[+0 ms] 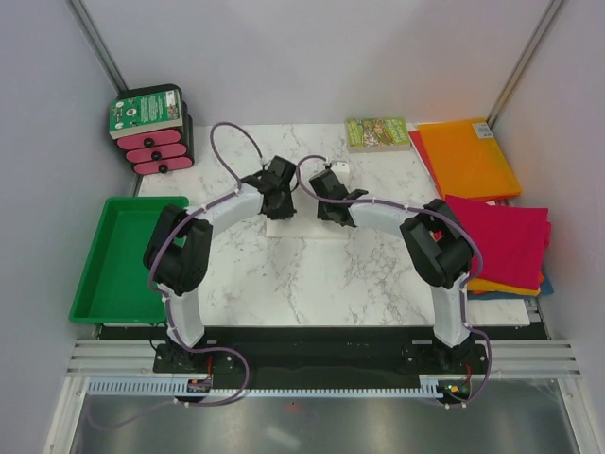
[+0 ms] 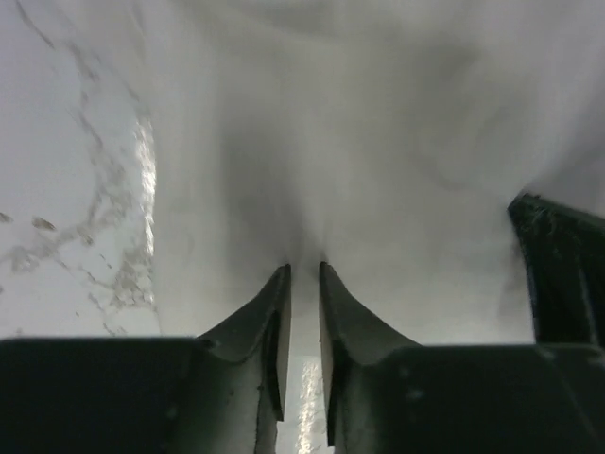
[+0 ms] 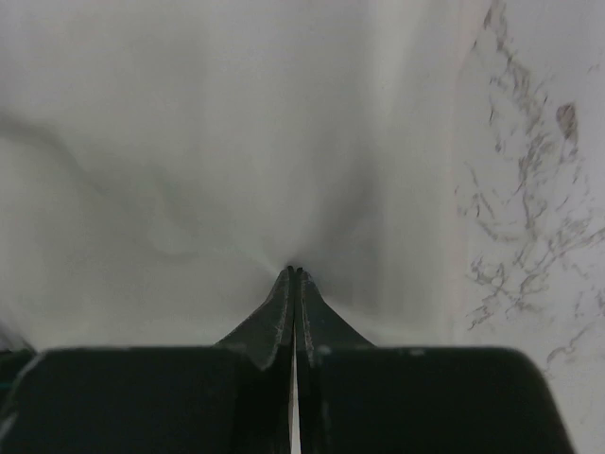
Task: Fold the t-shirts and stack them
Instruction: Smooth out wrinkles on the folded tshirt
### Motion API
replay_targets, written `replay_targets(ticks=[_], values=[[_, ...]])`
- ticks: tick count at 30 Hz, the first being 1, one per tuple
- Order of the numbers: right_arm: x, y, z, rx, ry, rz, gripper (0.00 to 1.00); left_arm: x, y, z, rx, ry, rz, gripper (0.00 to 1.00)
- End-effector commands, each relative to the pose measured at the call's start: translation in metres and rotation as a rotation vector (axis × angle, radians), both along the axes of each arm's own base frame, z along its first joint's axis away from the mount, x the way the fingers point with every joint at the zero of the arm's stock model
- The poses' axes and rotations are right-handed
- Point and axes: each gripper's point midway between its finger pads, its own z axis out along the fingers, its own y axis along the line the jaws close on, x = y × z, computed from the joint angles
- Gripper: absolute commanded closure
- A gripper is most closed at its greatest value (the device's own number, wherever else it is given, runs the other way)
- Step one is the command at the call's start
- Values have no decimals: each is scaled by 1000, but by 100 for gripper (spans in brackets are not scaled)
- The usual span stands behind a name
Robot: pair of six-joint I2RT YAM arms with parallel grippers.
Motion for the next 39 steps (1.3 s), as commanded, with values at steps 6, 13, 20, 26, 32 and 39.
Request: replay_targets(ticks=[6,13,20,26,32,39], values=[[-67,1,-40,32,104,-23,100,-76,-1,-62,-12,183,15,94],[-137,-6,-47,0,123,6,100,-136,4,-54,5,176,-21,95],[-133,-13,0,-35,25,-8,91,-149,15,-15,-47,80,2,83],[-106,8,43,-23,-67,17,70,-110,4,40,-57,-92,-19,50],[-90,24,23,-72,-40,49,95,-83,-15,25,-31,-74,-53,64],[-56,32,-4,-93,-18,23,100,-45,-21,-17,-9,-13,-32,66]])
